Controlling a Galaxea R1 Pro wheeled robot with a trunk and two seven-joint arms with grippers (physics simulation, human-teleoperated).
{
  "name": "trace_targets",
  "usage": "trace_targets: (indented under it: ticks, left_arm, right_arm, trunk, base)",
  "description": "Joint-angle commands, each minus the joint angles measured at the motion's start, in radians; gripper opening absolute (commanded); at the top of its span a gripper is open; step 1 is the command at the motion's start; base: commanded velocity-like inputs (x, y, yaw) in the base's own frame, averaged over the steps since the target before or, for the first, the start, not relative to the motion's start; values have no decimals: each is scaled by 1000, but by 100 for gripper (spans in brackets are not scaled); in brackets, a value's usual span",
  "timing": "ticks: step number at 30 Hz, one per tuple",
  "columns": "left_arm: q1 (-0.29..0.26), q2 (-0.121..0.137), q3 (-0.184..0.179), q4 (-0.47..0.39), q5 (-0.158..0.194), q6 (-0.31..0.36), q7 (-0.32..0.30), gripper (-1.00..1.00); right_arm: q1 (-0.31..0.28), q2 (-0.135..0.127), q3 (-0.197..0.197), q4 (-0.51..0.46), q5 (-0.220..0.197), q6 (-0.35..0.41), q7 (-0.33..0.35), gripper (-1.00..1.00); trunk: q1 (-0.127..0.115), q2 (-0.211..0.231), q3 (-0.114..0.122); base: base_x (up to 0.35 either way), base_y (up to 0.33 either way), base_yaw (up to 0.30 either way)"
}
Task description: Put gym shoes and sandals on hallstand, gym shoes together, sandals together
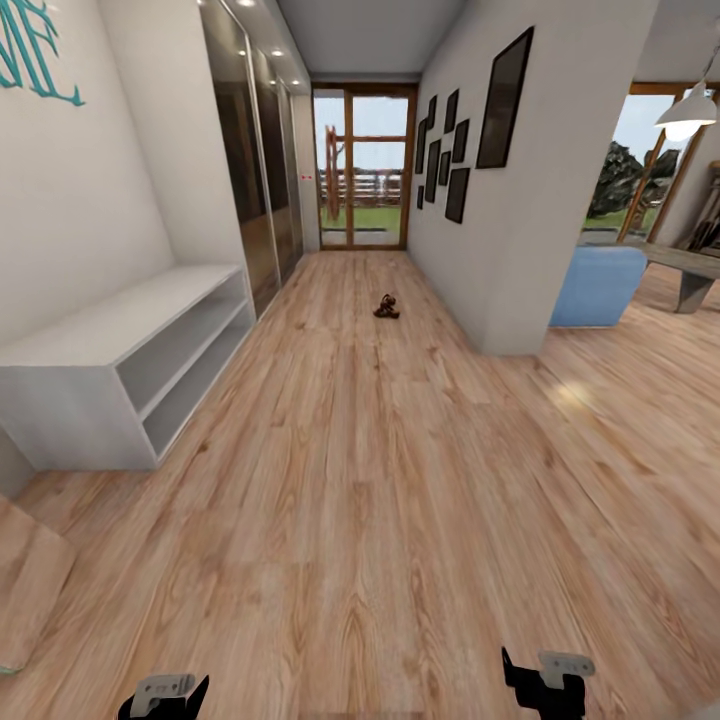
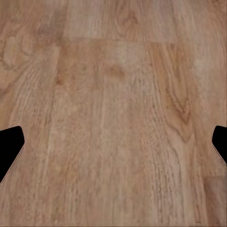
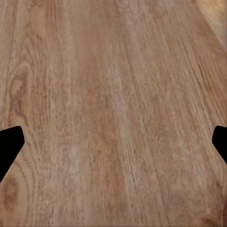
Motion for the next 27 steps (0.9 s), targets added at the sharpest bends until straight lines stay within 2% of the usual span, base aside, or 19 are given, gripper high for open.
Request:
trace_targets:
  ticks: [1,27]
  left_arm:
    - [-1,0,9,0,-5,-3,-6,100]
    - [-1,0,9,0,-6,-3,-6,100]
  right_arm:
    - [-1,0,-6,1,11,-3,-4,100]
    - [-1,1,-6,1,11,-3,-4,100]
  trunk:
    - [0,0,-1]
    - [0,0,-1]
  base:
    - [339,0,0]
    - [339,0,0]
